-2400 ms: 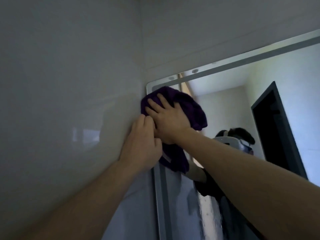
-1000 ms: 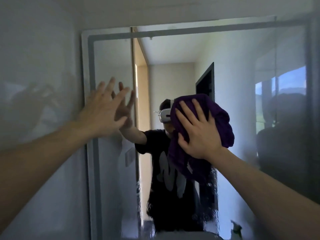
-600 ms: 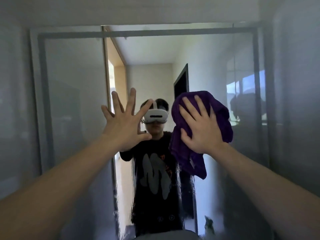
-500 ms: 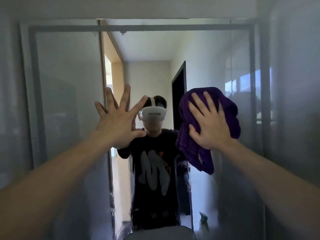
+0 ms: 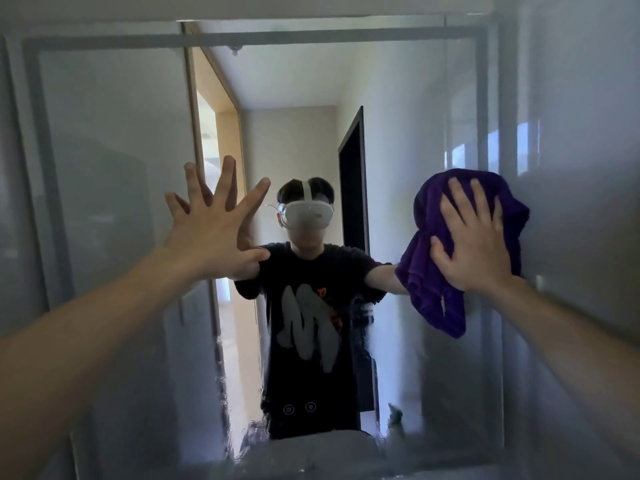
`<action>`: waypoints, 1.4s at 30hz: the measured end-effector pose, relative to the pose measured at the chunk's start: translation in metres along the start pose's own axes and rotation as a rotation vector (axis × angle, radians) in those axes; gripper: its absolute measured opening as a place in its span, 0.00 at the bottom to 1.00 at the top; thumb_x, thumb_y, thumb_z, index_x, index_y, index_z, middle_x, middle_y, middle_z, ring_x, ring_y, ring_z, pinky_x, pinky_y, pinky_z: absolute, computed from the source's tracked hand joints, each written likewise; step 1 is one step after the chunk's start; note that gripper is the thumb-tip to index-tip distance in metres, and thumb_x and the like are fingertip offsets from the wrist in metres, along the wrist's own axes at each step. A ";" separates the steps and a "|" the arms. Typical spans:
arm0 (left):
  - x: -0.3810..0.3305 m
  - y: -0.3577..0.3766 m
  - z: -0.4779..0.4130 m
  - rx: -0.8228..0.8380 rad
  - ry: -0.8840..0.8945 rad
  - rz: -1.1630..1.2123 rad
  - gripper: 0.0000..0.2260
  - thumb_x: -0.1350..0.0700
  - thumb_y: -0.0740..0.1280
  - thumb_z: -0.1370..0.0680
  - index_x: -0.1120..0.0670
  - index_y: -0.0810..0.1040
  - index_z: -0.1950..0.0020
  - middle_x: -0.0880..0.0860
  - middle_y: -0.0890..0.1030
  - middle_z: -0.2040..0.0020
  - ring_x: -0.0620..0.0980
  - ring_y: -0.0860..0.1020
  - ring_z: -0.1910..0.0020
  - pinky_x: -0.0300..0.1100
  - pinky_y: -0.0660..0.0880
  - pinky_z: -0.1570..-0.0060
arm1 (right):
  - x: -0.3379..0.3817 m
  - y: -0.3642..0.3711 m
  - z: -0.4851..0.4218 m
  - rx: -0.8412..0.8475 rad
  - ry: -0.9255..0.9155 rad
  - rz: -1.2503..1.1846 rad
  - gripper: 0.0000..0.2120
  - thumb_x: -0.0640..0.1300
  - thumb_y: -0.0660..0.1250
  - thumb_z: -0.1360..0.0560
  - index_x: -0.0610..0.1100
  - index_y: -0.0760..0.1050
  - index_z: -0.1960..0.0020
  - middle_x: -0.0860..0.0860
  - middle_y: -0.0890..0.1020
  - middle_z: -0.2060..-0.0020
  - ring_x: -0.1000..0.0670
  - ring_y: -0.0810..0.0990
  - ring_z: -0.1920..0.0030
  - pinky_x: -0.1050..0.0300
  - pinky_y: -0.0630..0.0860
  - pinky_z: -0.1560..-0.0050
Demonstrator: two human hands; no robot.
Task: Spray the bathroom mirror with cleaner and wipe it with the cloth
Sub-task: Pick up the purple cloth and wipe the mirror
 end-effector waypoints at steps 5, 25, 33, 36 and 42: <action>0.002 0.000 -0.001 -0.035 0.003 0.000 0.52 0.24 0.66 0.32 0.29 0.31 0.23 0.49 0.25 0.19 0.74 0.32 0.21 0.79 0.49 0.28 | -0.010 0.003 0.014 -0.012 -0.017 -0.010 0.35 0.54 0.56 0.25 0.41 0.60 0.21 0.43 0.56 0.19 0.36 0.50 0.19 0.33 0.46 0.22; 0.001 0.001 -0.003 -0.028 0.016 0.008 0.54 0.24 0.67 0.33 0.31 0.32 0.21 0.50 0.23 0.20 0.74 0.30 0.22 0.82 0.46 0.29 | 0.061 0.070 0.137 -0.058 0.514 -0.187 0.34 0.54 0.56 0.27 0.42 0.64 0.23 0.44 0.56 0.18 0.37 0.49 0.19 0.28 0.48 0.23; 0.002 0.004 -0.003 -0.052 0.019 0.002 0.54 0.23 0.67 0.33 0.31 0.33 0.20 0.51 0.25 0.19 0.75 0.31 0.22 0.82 0.46 0.30 | 0.209 0.067 0.098 0.010 0.093 -0.129 0.36 0.56 0.63 0.29 0.50 0.63 0.22 0.47 0.61 0.20 0.35 0.55 0.21 0.26 0.46 0.24; 0.001 0.001 0.000 -0.036 0.014 0.021 0.53 0.25 0.68 0.32 0.32 0.35 0.20 0.52 0.27 0.18 0.75 0.31 0.22 0.81 0.45 0.30 | 0.258 0.066 0.084 0.063 -0.025 -0.154 0.36 0.56 0.61 0.27 0.50 0.60 0.21 0.48 0.59 0.19 0.37 0.52 0.20 0.30 0.41 0.24; 0.004 -0.002 0.000 -0.022 0.025 0.052 0.53 0.25 0.68 0.32 0.31 0.33 0.21 0.51 0.26 0.19 0.75 0.30 0.23 0.82 0.46 0.30 | 0.331 0.076 0.076 0.154 -0.190 -0.219 0.36 0.57 0.62 0.25 0.51 0.58 0.20 0.50 0.57 0.18 0.39 0.50 0.19 0.33 0.63 0.30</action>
Point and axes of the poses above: each hand's wrist, its own z-axis away from the middle knuckle, its own y-axis out of the palm, x = y × z, the point moved 7 cm from there along -z, towards the middle knuckle
